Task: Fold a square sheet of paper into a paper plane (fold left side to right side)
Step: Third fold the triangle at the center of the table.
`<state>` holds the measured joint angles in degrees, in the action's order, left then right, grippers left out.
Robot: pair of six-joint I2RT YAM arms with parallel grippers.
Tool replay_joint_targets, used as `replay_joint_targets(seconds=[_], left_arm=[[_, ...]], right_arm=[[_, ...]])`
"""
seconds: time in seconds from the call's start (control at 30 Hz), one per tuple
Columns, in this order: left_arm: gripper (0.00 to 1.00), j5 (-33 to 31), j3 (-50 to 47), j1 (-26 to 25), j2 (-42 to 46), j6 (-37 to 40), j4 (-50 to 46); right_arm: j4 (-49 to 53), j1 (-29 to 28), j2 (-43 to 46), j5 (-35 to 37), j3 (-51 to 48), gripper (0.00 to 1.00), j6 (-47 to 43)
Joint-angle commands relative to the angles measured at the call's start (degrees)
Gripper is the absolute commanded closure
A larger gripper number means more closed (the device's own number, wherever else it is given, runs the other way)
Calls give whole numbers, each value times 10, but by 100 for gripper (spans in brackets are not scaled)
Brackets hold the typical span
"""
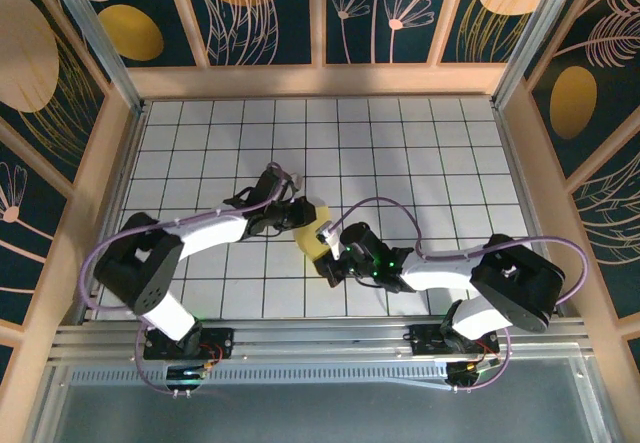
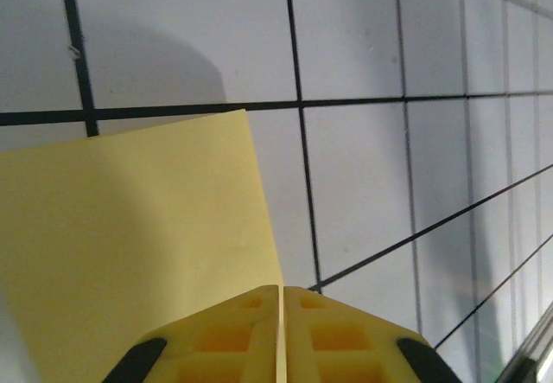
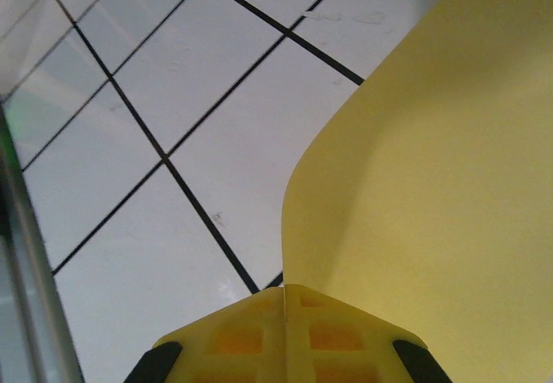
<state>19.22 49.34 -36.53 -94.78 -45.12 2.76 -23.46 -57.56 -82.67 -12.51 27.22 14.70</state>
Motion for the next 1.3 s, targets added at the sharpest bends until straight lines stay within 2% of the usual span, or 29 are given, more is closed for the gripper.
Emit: replay_joint_targets(seconds=[0.0,0.3,0.73,1.27], left_arm=[[91,30,29,0,-50,42,-13],[100,26,30,-1,-111,63,-18],[100,7,26,-6,-128,71,-22],[100,5,29,-10,-129,72,-25]], right_arm=[[-29,8,-13,-43,-3,100,21],[-34,25,-35,-74,-1,100,38],[20,69,-63,-70,29,100,60],[58,93,-86,-42,59,100,54]])
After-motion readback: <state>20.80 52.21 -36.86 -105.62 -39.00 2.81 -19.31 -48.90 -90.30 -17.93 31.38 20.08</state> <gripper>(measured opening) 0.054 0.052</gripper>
